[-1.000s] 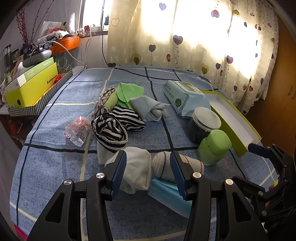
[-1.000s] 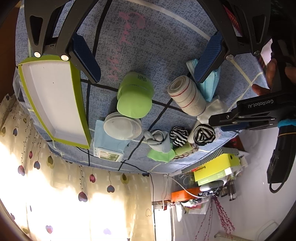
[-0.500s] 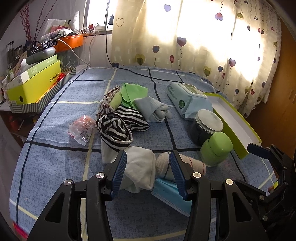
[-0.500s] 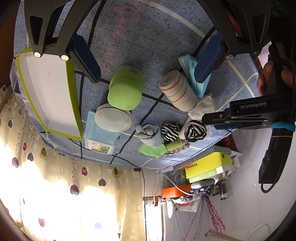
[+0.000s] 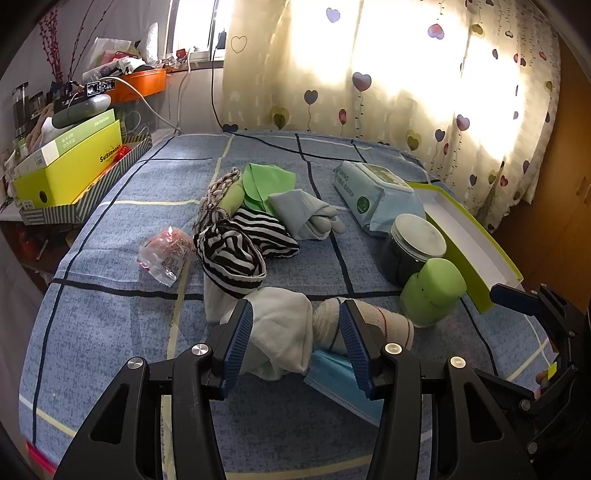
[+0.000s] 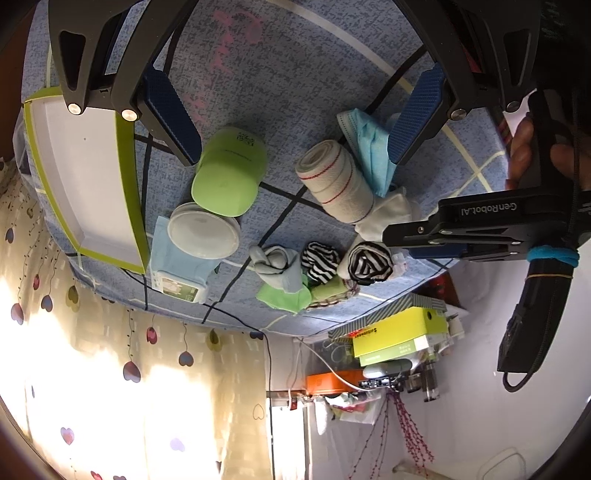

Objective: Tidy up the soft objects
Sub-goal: 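Position left gripper around white sock while right gripper surrounds red-striped rolled sock, then close left gripper on white sock while right gripper closes on rolled sock, lift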

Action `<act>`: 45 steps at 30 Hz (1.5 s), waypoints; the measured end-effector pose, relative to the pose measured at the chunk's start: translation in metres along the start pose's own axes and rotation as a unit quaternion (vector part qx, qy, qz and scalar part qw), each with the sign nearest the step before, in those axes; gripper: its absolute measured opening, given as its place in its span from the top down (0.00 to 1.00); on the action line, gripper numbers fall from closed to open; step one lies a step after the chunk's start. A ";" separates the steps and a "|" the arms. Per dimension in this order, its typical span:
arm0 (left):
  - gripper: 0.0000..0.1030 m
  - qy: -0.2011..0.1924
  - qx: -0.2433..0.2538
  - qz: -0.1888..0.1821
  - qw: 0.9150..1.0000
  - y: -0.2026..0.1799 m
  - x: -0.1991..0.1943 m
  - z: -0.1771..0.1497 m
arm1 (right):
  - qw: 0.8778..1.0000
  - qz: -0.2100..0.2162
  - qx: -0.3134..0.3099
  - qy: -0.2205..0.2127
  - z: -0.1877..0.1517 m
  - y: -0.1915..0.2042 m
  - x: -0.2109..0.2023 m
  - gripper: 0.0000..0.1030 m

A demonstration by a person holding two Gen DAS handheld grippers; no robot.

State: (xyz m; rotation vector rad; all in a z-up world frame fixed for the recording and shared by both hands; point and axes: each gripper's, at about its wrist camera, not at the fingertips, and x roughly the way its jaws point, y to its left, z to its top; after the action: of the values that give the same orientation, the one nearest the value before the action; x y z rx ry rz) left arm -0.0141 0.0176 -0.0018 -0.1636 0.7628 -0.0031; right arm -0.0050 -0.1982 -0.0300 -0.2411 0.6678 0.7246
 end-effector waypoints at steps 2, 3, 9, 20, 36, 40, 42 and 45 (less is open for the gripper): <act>0.51 0.000 -0.001 -0.001 1.000 0.001 0.000 0.000 | 1.000 0.004 0.007 0.000 0.001 0.000 0.000 0.01; 0.51 -0.001 -0.002 0.000 1.000 0.002 0.000 0.000 | 1.000 0.004 0.009 0.000 0.001 0.000 0.000 0.01; 0.51 0.001 0.000 0.001 1.000 0.005 0.000 -0.001 | 1.000 0.007 0.015 -0.003 0.003 0.000 -0.003 0.01; 0.51 0.000 0.000 -0.007 1.000 0.007 -0.002 -0.002 | 1.000 0.018 0.005 0.000 0.004 0.005 -0.001 0.07; 0.51 -0.003 -0.007 0.001 1.000 0.014 -0.004 -0.002 | 0.999 0.031 -0.008 -0.002 0.013 0.012 0.002 0.18; 0.51 -0.002 -0.011 0.000 1.000 0.016 -0.003 -0.002 | 0.999 0.037 -0.015 0.000 0.016 0.015 0.005 0.22; 0.51 -0.004 -0.013 0.000 1.000 0.017 -0.003 -0.001 | 0.999 0.039 -0.018 0.000 0.018 0.017 0.006 0.23; 0.51 -0.007 -0.012 0.001 1.000 0.017 -0.004 -0.001 | 0.999 0.044 -0.023 0.002 0.020 0.019 0.009 0.25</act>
State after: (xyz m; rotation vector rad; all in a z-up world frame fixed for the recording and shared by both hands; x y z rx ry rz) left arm -0.0187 0.0346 -0.0022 -0.1855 0.7501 0.0085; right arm -0.0035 -0.1711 -0.0196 -0.2559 0.6691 0.8243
